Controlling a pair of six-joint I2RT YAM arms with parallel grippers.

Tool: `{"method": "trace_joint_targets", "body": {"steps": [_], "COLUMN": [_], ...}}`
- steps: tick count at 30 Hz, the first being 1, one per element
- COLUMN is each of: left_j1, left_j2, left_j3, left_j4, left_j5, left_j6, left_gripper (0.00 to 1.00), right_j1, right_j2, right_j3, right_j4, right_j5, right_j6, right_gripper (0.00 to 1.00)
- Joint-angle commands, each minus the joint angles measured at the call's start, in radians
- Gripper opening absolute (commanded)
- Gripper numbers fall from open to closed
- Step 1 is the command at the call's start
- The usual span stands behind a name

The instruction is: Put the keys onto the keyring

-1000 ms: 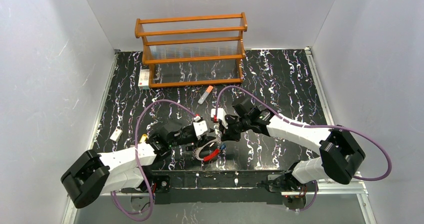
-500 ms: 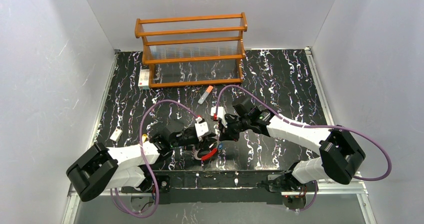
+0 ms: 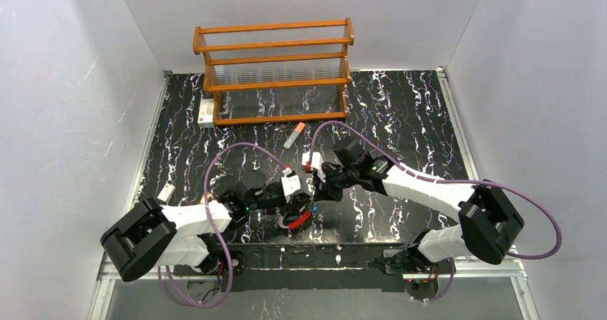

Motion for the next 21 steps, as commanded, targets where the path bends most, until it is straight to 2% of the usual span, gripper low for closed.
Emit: {"method": "trace_joint_targets", "body": {"steps": [1, 10, 14, 21], "left_j1": [-0.003, -0.002, -0.003, -0.003], "left_j2": [0.008, 0.014, 0.016, 0.016], "left_j3": [0.019, 0.025, 0.025, 0.019], "left_j4": [0.021, 0.038, 0.047, 0.06], "left_j5": [0.028, 0.027, 0.02, 0.009], "left_j6": [0.006, -0.025, -0.031, -0.041], "left_gripper": [0.1, 0.0, 0.1, 0.1], "right_j1": [0.005, 0.005, 0.005, 0.005], "right_j2": [-0.033, -0.023, -0.013, -0.007], "right_j3": [0.016, 0.014, 0.016, 0.02], "right_j4": [0.026, 0.04, 0.043, 0.044], "right_j5": [-0.014, -0.014, -0.018, -0.022], "right_j6": [0.009, 0.012, 0.012, 0.012], "right_gripper": [0.01, 0.01, 0.01, 0.01]}}
